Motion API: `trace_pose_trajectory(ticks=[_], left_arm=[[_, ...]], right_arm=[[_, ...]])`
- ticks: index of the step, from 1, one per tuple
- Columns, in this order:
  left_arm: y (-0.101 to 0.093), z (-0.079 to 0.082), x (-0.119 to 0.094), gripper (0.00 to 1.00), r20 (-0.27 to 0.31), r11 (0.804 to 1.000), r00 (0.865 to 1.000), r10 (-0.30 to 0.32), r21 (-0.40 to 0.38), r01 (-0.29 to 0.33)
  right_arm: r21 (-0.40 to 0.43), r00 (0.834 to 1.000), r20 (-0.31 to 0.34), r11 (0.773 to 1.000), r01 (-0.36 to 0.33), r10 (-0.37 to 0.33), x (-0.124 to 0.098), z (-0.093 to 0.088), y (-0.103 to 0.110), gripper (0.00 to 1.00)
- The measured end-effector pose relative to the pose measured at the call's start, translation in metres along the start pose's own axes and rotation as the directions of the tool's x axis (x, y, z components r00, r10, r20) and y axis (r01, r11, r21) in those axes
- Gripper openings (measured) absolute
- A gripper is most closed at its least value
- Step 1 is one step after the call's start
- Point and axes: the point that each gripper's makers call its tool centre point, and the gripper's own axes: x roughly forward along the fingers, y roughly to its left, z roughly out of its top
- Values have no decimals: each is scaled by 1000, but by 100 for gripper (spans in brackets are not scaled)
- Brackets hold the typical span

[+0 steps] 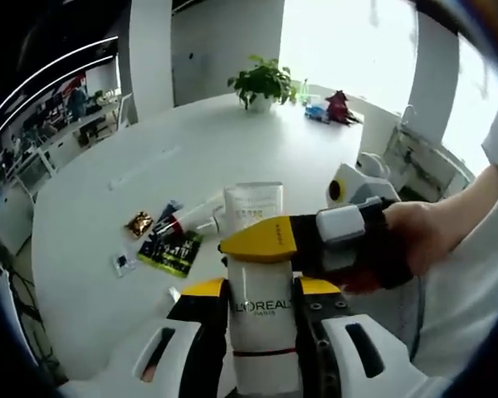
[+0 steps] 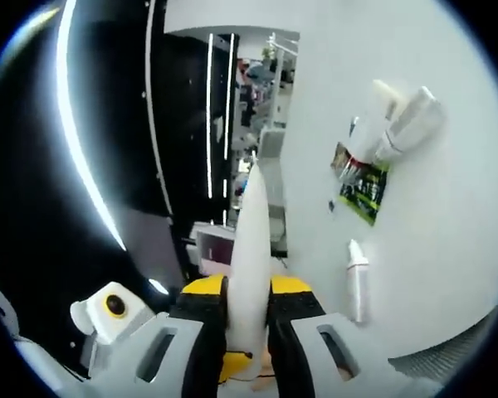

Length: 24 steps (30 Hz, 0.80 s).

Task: Arrange the skincare products in the storage area until every visible bottle or jar stands upright without overlapping.

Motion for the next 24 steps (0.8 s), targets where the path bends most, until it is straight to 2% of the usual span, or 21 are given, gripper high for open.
trace_pose_trajectory(ticks=[2, 6, 11, 17, 19, 20, 22, 24], left_arm=[[-1, 1, -1, 34, 11, 1000, 1000, -1, 10, 1], [1, 1, -2, 34, 38, 1000, 999, -11, -25, 12], [1, -2, -4, 34, 52, 1000, 999, -9, -15, 10], [0, -4, -10, 34, 89, 999, 996, -28, -34, 32], [-3, -4, -13, 34, 106, 998, 993, -47, -29, 51], [-4, -4, -16, 35, 122, 996, 989, -81, -20, 84], [-12, -2, -21, 37, 150, 991, 981, -120, -45, 128], [-9, -4, -27, 38, 169, 987, 976, -137, -64, 149]], right_arm=[[-19, 1000, -6, 1000, -5, 5, 0, 0, 3, 16], [-50, 1000, -10, 998, -23, 23, 0, -1, 7, 16], [-78, 999, -27, 996, -38, 36, 1, -2, 6, 15], [-128, 996, -58, 988, -80, 73, 0, -7, 15, 15], [-147, 994, -67, 985, -94, 84, 0, -8, 20, 15], [-152, 994, -69, 984, -98, 89, 0, -9, 21, 15], [-162, 992, -75, 980, -112, 101, 0, -10, 26, 15], [-176, 990, -85, 976, -126, 113, 0, -12, 31, 15]])
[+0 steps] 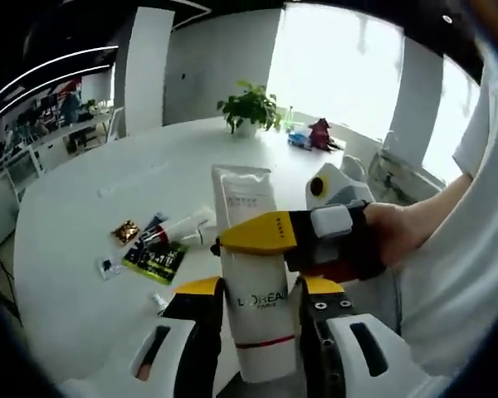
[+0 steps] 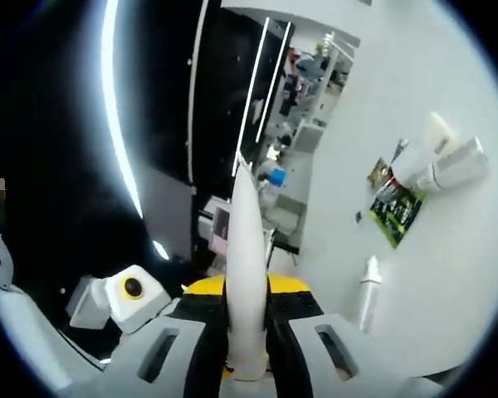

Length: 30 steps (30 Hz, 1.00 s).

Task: Arrange the skincare products in the storage area until every visible bottle or jar stands upright without overlapping.

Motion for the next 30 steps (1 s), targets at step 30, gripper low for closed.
trace_pose_trajectory(ticks=[30], left_arm=[[-22, 62, -73, 69, 481, 949, 855, -193, -132, 288]], right_arm=[[-414, 877, -450, 830, -372, 169, 0, -58, 70, 15]])
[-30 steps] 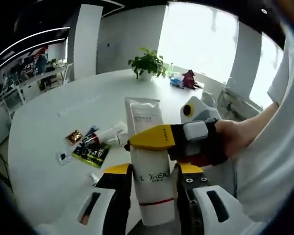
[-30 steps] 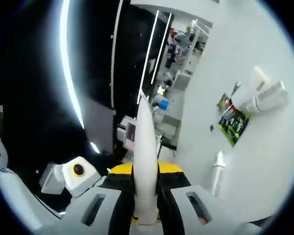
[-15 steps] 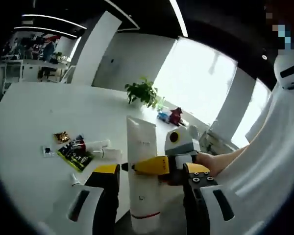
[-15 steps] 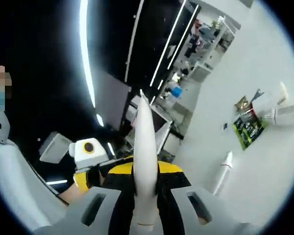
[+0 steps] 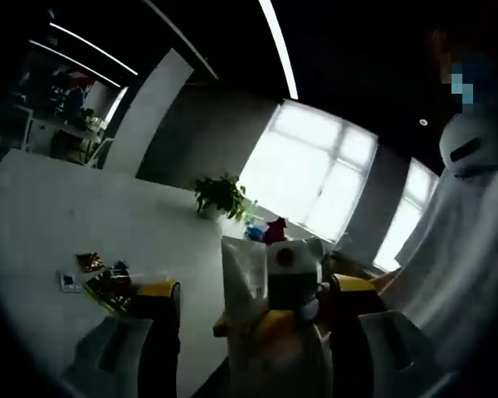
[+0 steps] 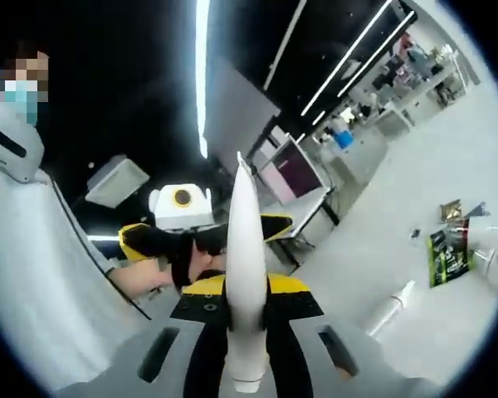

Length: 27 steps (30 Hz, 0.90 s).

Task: Arrange the skincare products in the storage area until every visible bottle or jar stands upright without overlapping.

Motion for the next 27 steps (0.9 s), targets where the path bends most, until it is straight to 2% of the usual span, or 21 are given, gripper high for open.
trace_pose_trajectory(ticks=[2, 3, 5, 8, 11, 13, 16, 20, 27], left_arm=[[1, 3, -1, 64, 2, 1000, 1000, 8, 9, -8], [6, 6, -1, 59, 11, 998, 999, 33, 48, -34], [8, 5, -1, 46, -11, 996, 999, 39, 78, -38], [7, 7, 0, 35, -31, 992, 999, 35, 126, -30], [0, 5, 0, 27, -79, 985, 997, -7, 172, 21], [-2, 2, -1, 22, -109, 978, 994, -14, 206, 36], [-5, -4, -4, 17, -170, 960, 985, -30, 270, 76], [-4, -9, -9, 17, -228, 941, 973, -35, 321, 110], [-9, -13, -9, 14, -262, 921, 961, -88, 347, 179]], right_arm=[[-37, 1000, -28, 999, -9, 8, 3, 1, 3, 15], [-53, 999, -35, 999, -7, 5, 4, 1, 3, 15], [-97, 998, -59, 995, -20, 14, 6, 0, 4, 15], [-155, 993, -112, 987, -44, 27, 8, -5, 8, 15], [-219, 984, -178, 973, -72, 33, 9, -11, 11, 15], [-238, 981, -192, 968, -80, 34, 11, -12, 13, 15], [-256, 977, -210, 962, -95, 41, 12, -15, 14, 15], [-288, 967, -247, 949, -129, 56, 13, -19, 14, 16], [-313, 952, -296, 933, -179, 83, 11, -22, 17, 16]])
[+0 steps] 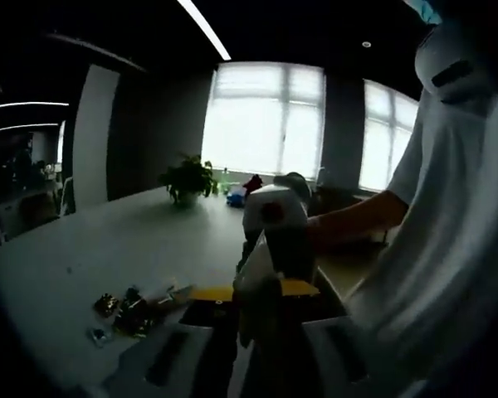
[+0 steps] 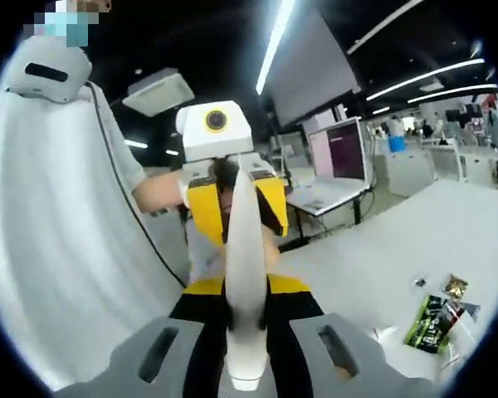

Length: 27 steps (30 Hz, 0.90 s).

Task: Arrange the skincare products in the storage area until every visible bottle or jar stands upright without overlapping.

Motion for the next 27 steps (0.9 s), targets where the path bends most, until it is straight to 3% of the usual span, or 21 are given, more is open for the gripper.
trace_pose_trajectory(ticks=[7, 9, 16, 21, 27], left_arm=[[-5, -3, 4, 10, -35, 997, 998, -47, 57, 49], [-8, -1, 8, 8, -37, 992, 998, -51, 115, 55], [-4, 6, 24, 4, -37, 990, 998, -51, 128, 56], [6, 15, 39, 3, -28, 992, 999, -33, 117, 36], [7, 21, 60, 3, -15, 996, 1000, -7, 93, 9]], right_arm=[[-29, 999, -47, 999, -16, 15, 2, -5, 1, 16], [-35, 999, -54, 999, -7, 5, 1, -5, -1, 17], [-28, 994, -62, 996, 88, -89, -13, -6, -17, 22], [-23, 978, -86, 982, 189, -191, -29, -20, -36, 24], [-21, 972, -105, 978, 207, -208, -41, -37, -47, 24]])
